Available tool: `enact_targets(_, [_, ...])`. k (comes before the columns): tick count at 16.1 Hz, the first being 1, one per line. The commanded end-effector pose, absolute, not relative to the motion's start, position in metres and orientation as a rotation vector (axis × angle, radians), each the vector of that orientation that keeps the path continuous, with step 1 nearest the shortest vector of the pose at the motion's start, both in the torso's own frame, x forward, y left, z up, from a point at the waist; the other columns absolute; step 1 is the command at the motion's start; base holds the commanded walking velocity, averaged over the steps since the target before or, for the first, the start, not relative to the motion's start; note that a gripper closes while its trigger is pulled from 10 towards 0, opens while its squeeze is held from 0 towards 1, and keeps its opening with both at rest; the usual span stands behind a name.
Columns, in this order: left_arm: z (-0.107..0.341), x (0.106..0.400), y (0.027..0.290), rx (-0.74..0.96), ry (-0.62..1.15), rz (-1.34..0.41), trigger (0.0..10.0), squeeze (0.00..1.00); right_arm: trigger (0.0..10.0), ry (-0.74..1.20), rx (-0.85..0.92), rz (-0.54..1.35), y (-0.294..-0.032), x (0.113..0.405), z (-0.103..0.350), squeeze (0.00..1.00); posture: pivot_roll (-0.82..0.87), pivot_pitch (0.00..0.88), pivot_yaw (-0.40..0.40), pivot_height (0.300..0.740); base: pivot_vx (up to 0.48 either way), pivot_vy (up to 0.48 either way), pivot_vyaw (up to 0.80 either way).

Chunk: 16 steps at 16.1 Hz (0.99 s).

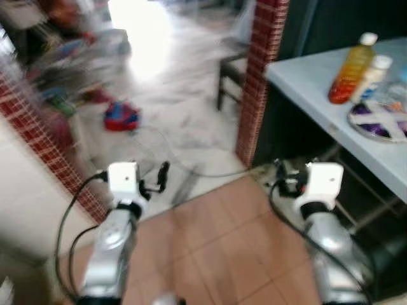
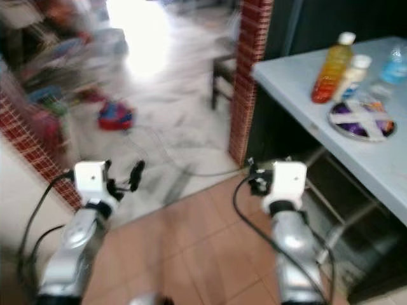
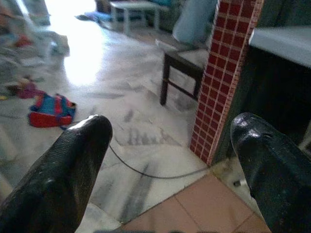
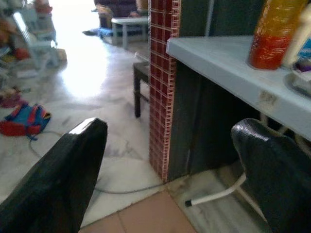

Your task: Restocking fridge

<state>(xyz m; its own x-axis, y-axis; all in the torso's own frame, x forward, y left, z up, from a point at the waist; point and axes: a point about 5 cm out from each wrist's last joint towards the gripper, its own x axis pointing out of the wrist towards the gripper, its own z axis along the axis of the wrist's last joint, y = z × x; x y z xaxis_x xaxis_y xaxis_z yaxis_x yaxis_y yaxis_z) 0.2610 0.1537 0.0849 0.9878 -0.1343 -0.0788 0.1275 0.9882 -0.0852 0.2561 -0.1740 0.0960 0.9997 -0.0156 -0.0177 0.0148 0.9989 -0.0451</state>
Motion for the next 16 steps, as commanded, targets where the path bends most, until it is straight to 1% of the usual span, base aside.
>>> enact_targets(1, [0.087,0.264,0.149,-0.078,0.082,-0.146,10.0,0.0,10.0,0.017,-0.06,-0.038,-0.18,0.256,0.097,0.0,-0.01,0.032,0.053,0.74,0.36,0.319,-0.8])
enact_targets(7, [0.086,0.265,0.146,-0.079,0.094,-0.141,10.0,0.0,10.0,0.018,-0.072,-0.033,-0.18,0.256,0.097,0.0,0.0,0.026,0.042,0.74,0.332,0.345,-0.8])
enact_targets(11, [0.085,0.263,0.145,-0.081,0.103,-0.136,10.0,0.0,10.0,0.022,-0.065,-0.031,-0.181,0.253,0.097,0.0,-0.01,0.035,0.038,0.74,0.0,0.445,-0.8])
enact_targets(14, [0.087,0.26,0.146,-0.095,0.071,-0.098,10.0,0.0,10.0,0.066,-0.087,-0.008,-0.181,0.253,0.09,0.0,0.03,0.015,-0.015,0.74,0.0,0.0,0.0])
enact_targets(16, [0.087,0.257,0.152,-0.131,0.064,-0.023,10.0,0.0,10.0,0.094,-0.108,0.033,-0.178,0.258,0.086,0.0,0.05,0.008,-0.054,0.74,0.0,0.0,0.0])
